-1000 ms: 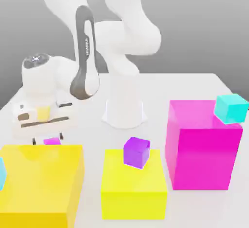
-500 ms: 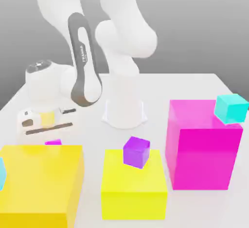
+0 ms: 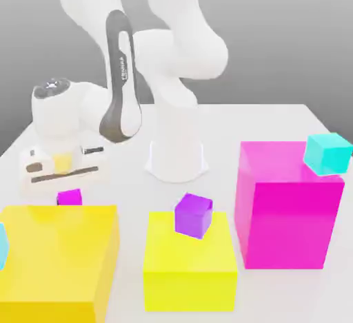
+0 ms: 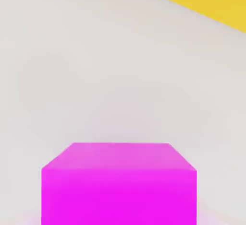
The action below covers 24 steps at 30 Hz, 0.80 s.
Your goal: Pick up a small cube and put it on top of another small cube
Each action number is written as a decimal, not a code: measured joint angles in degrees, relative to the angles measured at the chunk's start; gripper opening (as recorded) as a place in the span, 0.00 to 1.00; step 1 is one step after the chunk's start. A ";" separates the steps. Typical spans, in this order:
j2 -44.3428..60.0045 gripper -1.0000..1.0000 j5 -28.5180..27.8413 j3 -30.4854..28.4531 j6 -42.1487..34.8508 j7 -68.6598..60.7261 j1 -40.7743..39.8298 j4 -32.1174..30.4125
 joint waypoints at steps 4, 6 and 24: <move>-3.00 0.00 -3.99 -2.82 -2.41 2.68 1.64 -0.15; -4.64 0.00 -4.84 -3.28 -3.49 3.14 1.77 -0.34; -7.28 0.00 17.37 -4.48 -18.29 1.42 4.13 9.02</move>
